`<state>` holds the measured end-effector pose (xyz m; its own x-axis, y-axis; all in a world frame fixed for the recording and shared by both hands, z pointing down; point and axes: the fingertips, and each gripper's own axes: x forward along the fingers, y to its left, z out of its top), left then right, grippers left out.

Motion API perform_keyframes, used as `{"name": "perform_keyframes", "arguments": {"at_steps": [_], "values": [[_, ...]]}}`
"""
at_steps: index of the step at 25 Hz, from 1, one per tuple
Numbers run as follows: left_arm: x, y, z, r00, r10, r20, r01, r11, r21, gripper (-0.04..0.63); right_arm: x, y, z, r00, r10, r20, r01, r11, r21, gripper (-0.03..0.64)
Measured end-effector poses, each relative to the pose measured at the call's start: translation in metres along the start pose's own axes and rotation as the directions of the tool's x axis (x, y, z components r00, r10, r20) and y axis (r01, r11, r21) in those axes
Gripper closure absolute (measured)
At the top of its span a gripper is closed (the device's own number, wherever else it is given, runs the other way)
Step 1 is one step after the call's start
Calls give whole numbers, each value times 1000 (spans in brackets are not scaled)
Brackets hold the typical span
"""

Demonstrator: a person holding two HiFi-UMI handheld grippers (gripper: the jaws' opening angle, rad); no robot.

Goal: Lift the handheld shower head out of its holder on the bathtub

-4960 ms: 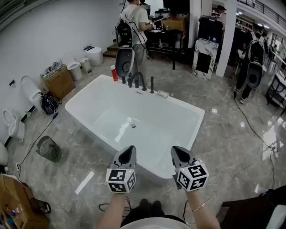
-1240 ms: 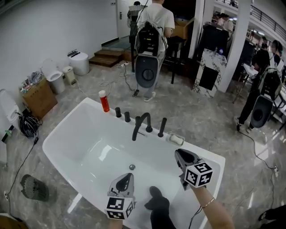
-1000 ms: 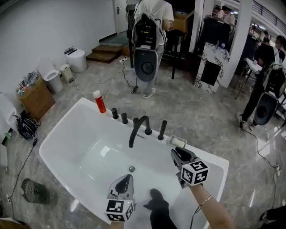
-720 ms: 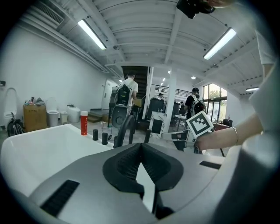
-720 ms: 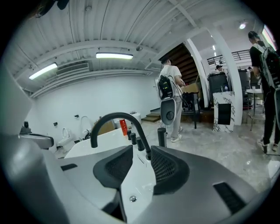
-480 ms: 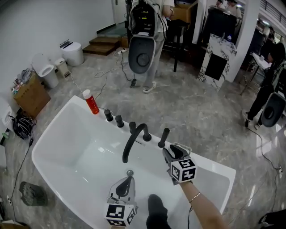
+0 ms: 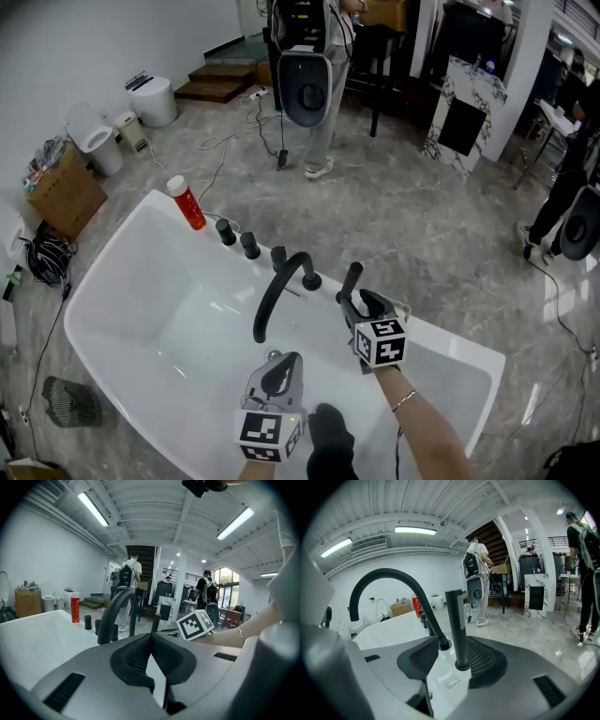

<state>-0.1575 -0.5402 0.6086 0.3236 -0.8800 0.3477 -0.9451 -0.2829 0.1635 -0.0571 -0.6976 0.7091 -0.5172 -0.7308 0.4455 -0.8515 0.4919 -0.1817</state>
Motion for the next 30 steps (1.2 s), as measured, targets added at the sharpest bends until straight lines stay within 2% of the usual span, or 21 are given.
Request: {"name": "perform_keyframes", "arguments": {"at_steps": [9, 15, 25, 30], "values": [[39, -4, -4, 1000, -27, 1, 27, 1000, -13, 575, 41, -17, -13, 999, -16, -35, 16, 1000, -8, 416], [57, -4, -9, 999, -32, 0, 32, 999, -33, 575, 62, -25, -19, 998, -41, -50, 38, 998, -58, 468], [58, -1, -10, 1000, -23, -1, 23, 998, -53, 575, 54, -23, -20, 997, -59, -49, 53, 993, -105, 485], [47, -4, -1, 1000, -19, 11, 20, 998, -56, 575, 36, -16, -1, 999, -49, -13, 48, 994, -100, 485]]}}
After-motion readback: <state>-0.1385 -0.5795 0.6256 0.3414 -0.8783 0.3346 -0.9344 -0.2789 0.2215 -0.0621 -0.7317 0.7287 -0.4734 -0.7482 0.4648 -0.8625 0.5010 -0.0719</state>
